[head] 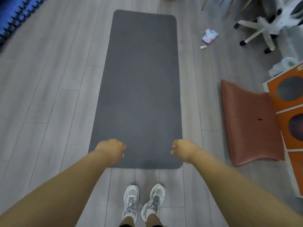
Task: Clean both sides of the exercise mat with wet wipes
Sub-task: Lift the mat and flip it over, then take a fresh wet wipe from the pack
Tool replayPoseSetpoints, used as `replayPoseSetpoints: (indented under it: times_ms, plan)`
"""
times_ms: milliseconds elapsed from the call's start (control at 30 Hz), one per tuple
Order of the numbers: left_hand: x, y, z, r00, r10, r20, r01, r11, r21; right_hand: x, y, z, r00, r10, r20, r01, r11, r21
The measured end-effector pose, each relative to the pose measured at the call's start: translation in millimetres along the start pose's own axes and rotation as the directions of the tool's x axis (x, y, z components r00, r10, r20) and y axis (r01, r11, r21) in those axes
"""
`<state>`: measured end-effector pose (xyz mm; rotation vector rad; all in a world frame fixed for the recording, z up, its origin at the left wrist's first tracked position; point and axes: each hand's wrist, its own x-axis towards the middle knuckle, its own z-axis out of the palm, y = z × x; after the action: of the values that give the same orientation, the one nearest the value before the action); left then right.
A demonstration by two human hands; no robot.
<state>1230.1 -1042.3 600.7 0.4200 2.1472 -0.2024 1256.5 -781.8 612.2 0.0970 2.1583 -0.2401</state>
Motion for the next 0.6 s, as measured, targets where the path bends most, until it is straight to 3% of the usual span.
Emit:
replayPoseSetpoints:
  times_ms: [367,600]
  plan:
    - [-96.2,-19.3,-148.9,0.964,0.046,-0.261,-0.009,0.99,0.141,-118.3,-27.7,-111.0,0.961,0.008,-0.277,-0.026,0.998,-0.061]
    - [-137.0,4.8,-242.1,0.909,0.112,-0.402,-0.025,0.976,0.216,-177.2,-5.8,-172.4,0.912,0.052,-0.408,-0.08,0.995,-0.053]
